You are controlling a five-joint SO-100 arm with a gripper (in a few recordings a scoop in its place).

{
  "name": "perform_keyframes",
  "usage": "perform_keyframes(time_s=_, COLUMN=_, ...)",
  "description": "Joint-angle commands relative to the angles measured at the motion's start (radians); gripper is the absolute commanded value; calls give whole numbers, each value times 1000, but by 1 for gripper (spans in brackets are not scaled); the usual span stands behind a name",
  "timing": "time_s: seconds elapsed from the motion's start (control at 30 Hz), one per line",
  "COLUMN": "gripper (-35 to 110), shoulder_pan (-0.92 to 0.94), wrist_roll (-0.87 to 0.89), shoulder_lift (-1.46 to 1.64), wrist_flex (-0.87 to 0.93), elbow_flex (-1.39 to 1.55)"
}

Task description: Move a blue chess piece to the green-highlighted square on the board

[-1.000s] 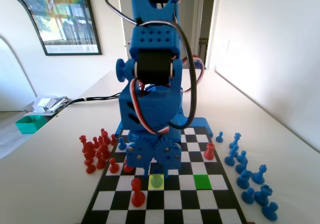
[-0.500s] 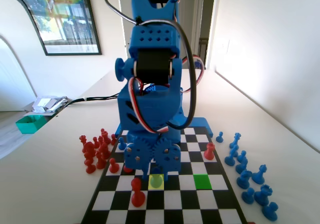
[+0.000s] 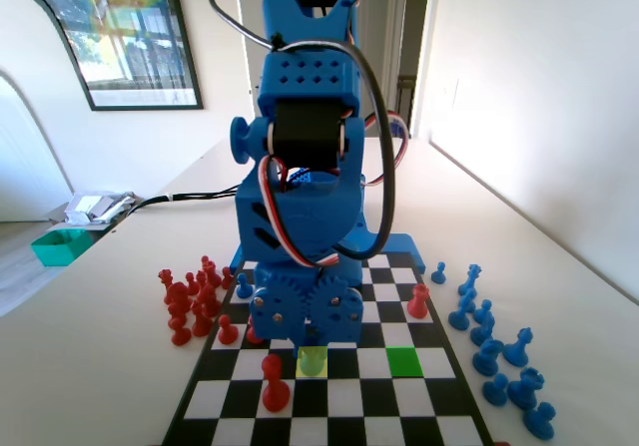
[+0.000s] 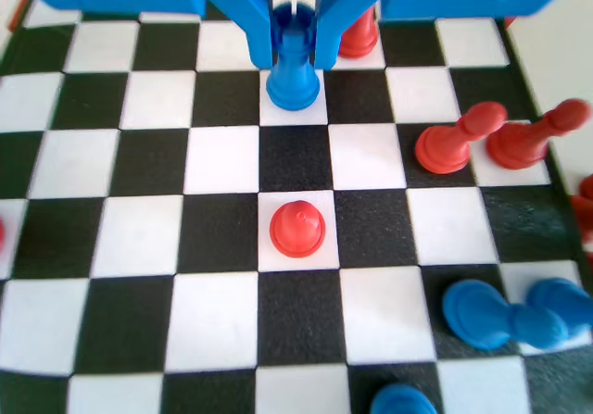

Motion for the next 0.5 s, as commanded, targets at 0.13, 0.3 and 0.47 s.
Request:
perform_keyframes(time_s=0.13, gripper=1, shoulder_pan=9, wrist_roll=-14, shoulder_lift=25, wrist_flex=8, elbow_flex=-49)
perform_keyframes(time_s=0.3, gripper=1, shoulder_pan=-14, wrist_roll=28, shoulder_lift=40, wrist_flex=101, elbow_flex=-109)
perform_keyframes(time_s=0.47, gripper=1, shoulder_pan=-61, wrist_roll=74, shoulder_lift=78, wrist_flex=193, elbow_flex=-173)
